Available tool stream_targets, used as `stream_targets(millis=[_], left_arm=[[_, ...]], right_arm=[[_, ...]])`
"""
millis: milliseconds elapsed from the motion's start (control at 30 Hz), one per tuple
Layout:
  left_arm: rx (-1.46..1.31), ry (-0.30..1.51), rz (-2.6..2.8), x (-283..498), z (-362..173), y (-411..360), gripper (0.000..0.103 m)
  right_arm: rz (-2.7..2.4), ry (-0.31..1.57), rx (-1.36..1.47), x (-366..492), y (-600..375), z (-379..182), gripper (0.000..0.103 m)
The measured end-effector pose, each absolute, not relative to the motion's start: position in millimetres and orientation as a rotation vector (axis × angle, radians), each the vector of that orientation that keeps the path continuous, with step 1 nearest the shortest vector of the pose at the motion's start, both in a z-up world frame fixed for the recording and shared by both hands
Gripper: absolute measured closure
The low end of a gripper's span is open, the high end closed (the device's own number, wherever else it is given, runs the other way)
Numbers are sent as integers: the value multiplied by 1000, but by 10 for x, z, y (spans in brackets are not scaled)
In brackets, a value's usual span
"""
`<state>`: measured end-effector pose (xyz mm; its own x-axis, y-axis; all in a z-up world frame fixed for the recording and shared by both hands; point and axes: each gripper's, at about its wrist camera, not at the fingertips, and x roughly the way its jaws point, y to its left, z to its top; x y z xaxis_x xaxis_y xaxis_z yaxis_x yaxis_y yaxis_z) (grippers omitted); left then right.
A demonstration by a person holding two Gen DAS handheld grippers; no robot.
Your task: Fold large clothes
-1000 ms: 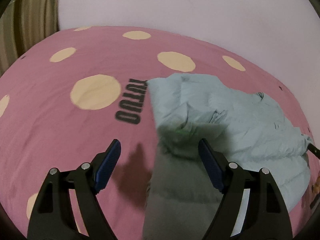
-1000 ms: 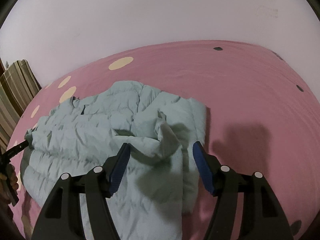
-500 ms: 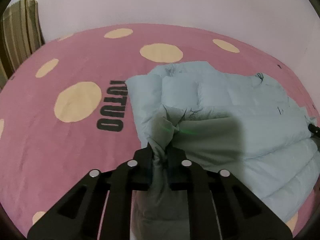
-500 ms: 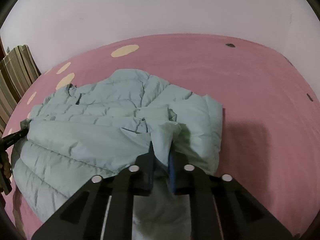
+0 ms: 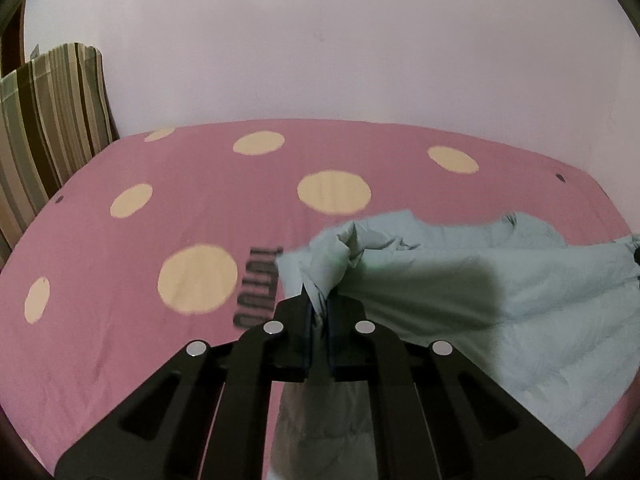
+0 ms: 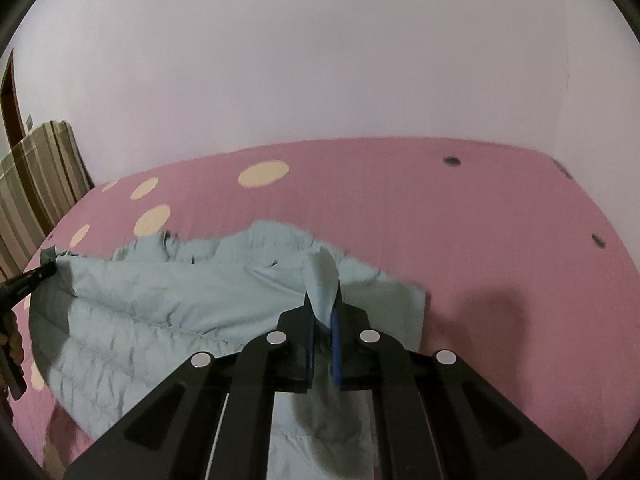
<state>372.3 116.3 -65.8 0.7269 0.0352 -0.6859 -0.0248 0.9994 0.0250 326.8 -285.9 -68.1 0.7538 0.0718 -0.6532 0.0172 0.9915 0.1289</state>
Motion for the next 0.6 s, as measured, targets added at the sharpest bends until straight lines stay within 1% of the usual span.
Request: stream_targets(millis=[167, 267, 400, 600], left_arm=[[10, 768, 84, 4270, -591, 1123, 98], [41, 786, 114, 4595, -669, 1069, 98], [75, 845, 151, 4913, -995, 1009, 98], [113, 904, 171, 5119, -1465, 973, 98]], right_arm=[[-3, 715, 116, 3802, -2820, -591, 97], [-15, 738, 119, 4127, -2814, -657, 97], [-34, 799, 125, 4448, -2811, -933, 97], [-60, 883, 105, 4684, -2810, -1404, 97]])
